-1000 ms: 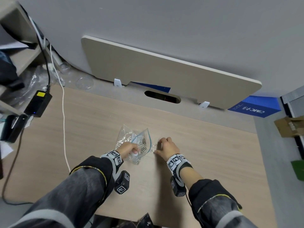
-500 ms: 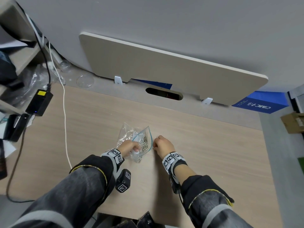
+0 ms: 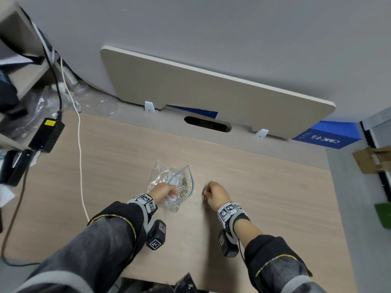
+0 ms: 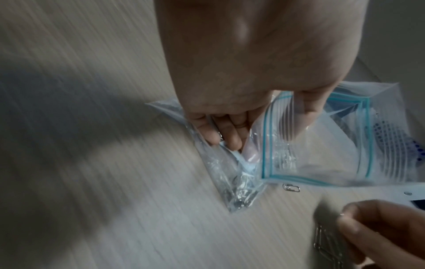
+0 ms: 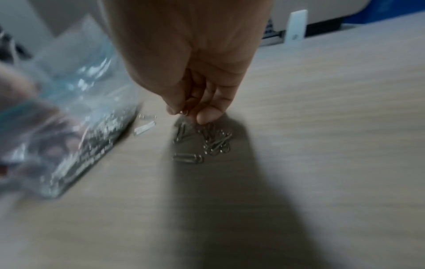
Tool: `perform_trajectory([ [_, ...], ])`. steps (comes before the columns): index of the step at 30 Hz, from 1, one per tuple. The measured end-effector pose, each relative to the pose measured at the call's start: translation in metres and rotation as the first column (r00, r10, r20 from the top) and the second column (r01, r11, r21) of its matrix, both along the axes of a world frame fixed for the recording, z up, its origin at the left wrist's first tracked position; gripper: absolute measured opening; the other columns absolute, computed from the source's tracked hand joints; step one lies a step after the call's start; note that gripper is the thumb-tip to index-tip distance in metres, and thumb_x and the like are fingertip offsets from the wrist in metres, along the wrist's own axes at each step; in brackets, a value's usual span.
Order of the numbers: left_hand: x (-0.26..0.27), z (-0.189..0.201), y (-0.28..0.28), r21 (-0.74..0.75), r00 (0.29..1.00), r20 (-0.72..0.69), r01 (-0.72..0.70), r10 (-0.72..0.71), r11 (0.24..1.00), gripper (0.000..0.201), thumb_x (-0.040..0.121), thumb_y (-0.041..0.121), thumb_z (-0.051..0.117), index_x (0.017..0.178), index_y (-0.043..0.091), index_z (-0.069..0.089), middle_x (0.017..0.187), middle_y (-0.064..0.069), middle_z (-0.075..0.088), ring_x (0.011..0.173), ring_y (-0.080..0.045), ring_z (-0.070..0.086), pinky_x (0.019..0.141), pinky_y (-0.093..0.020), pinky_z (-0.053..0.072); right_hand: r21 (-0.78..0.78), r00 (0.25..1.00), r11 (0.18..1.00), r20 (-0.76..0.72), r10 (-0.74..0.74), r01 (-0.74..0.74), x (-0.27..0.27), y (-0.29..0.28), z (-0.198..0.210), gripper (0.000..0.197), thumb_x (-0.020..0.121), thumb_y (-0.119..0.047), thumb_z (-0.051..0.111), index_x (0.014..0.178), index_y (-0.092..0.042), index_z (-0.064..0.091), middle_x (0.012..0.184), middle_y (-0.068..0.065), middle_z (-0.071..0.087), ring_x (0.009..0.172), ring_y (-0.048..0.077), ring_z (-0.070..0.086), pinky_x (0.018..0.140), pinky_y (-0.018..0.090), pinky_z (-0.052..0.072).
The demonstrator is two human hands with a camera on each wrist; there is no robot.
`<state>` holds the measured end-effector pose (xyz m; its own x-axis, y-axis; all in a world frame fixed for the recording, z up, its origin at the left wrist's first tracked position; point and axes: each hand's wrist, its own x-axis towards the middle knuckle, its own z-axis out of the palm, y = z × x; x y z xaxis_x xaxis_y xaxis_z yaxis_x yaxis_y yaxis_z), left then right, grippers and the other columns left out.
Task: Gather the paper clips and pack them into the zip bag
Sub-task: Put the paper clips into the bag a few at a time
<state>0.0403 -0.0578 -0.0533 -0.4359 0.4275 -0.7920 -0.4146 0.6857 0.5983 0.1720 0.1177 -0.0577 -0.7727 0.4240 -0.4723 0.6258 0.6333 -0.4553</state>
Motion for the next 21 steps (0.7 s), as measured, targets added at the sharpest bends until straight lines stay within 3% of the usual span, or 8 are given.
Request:
perform_trajectory([
  [3,0.001,0.004,0.000,0.001,1.000,-0.002,-0.006,0.006,1.000,0.017,0.086,0.008,0.053,0.075,0.010,0.065,0.069,0.000,0.057,0.049,-0.009,0.038,0.035,-0.013,0.027,-0.121,0.976,0.978,-0.115,-0.185,0.171,0.004,0.011,0.014,0.012,0.088,-0.008,0.056,0.079,-0.015,0.053,0.079,0.001,0.059,0.074,0.018,0.053,0.069,0.023,0.038],
  [5,0.002,0.006,0.000,0.004,1.000,-0.001,-0.009,0.009,1.000,0.018,0.086,0.007,0.053,0.072,0.010,0.064,0.069,-0.001,0.056,0.049,-0.009,0.037,0.033,-0.012,0.026,-0.216,0.949,0.948,-0.162,-0.270,0.233,0.000,0.016,0.025,0.015,0.088,-0.010,0.060,0.076,-0.017,0.054,0.072,-0.004,0.057,0.068,0.016,0.051,0.068,0.026,0.041],
  [7,0.002,0.007,0.000,-0.001,1.000,-0.005,-0.004,0.004,1.000,0.018,0.085,0.008,0.054,0.071,0.011,0.064,0.069,0.000,0.057,0.048,-0.009,0.037,0.034,-0.013,0.026,-0.344,0.913,0.901,-0.213,-0.349,0.265,-0.009,0.016,0.040,0.018,0.088,-0.010,0.061,0.073,-0.019,0.055,0.067,-0.003,0.055,0.063,0.019,0.052,0.062,0.032,0.045],
  [10,0.002,0.009,0.001,-0.009,1.000,0.001,-0.008,0.008,1.000,0.019,0.084,0.007,0.055,0.068,0.011,0.063,0.067,-0.001,0.056,0.045,-0.008,0.036,0.034,-0.013,0.026,-0.503,0.882,0.832,-0.248,-0.401,0.237,-0.030,0.002,0.063,0.018,0.089,-0.005,0.062,0.075,-0.015,0.057,0.064,0.000,0.054,0.055,0.016,0.052,0.046,0.026,0.046],
  [13,0.003,0.013,0.002,-0.021,1.000,-0.004,-0.008,0.008,1.000,0.019,0.084,0.008,0.056,0.067,0.013,0.063,0.068,0.000,0.056,0.049,-0.009,0.038,0.041,-0.018,0.026,-0.514,0.909,0.847,-0.275,-0.313,0.136,-0.049,-0.021,0.077,0.020,0.086,-0.005,0.067,0.072,-0.018,0.060,0.061,-0.001,0.056,0.052,0.013,0.053,0.044,0.022,0.045],
  [16,0.004,0.016,0.001,-0.018,1.000,-0.012,-0.010,0.010,1.000,0.013,0.084,0.010,0.056,0.076,0.010,0.066,0.070,0.001,0.058,0.055,-0.009,0.043,0.047,-0.020,0.029,-0.429,0.931,0.899,-0.282,-0.230,0.092,-0.054,-0.035,0.074,0.020,0.083,-0.010,0.069,0.069,-0.022,0.063,0.063,-0.001,0.061,0.056,0.017,0.057,0.050,0.027,0.050],
  [18,0.005,0.016,0.000,0.000,1.000,-0.023,-0.008,0.008,1.000,0.017,0.085,0.009,0.055,0.071,0.012,0.065,0.069,0.000,0.057,0.054,-0.009,0.042,0.046,-0.019,0.029,-0.402,0.903,0.904,-0.318,-0.288,0.147,-0.054,-0.032,0.071,0.019,0.085,-0.012,0.066,0.070,-0.023,0.064,0.067,0.001,0.064,0.059,0.017,0.060,0.056,0.033,0.052],
  [21,0.004,0.015,0.000,0.013,1.000,-0.021,-0.013,0.013,1.000,0.021,0.086,0.008,0.054,0.068,0.014,0.062,0.068,0.001,0.056,0.051,-0.007,0.040,0.040,-0.015,0.028,-0.448,0.801,0.823,-0.315,-0.510,0.348,-0.048,-0.014,0.063,0.021,0.088,-0.009,0.061,0.070,-0.021,0.063,0.065,0.002,0.063,0.056,0.017,0.059,0.055,0.032,0.049],
])
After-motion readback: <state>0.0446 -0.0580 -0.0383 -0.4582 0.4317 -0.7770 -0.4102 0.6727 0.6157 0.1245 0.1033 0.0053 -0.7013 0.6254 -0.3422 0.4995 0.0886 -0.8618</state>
